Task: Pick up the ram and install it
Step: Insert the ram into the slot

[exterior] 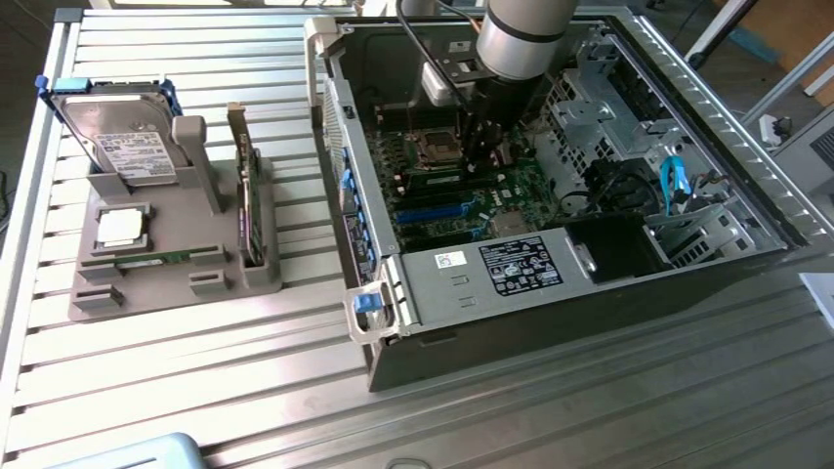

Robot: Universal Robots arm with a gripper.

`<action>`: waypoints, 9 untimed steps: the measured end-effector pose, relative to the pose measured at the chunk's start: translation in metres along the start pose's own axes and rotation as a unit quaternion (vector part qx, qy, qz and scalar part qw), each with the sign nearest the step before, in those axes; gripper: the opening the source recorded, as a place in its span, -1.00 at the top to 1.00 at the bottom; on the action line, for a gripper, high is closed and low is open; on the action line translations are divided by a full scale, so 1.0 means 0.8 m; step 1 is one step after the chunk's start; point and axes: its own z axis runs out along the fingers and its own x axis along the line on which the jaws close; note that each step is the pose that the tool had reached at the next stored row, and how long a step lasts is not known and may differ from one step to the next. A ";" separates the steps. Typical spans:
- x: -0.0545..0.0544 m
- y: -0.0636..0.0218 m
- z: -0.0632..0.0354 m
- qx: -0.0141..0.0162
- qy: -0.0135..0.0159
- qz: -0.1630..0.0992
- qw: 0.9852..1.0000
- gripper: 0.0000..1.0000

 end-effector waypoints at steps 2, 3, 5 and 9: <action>0.000 0.000 0.000 0.000 0.000 0.007 1.000 0.73; 0.000 0.000 0.000 0.000 0.000 0.007 1.000 0.73; 0.000 0.000 0.000 0.000 0.000 0.007 1.000 0.73; 0.000 0.000 0.000 0.000 0.000 0.004 1.000 0.73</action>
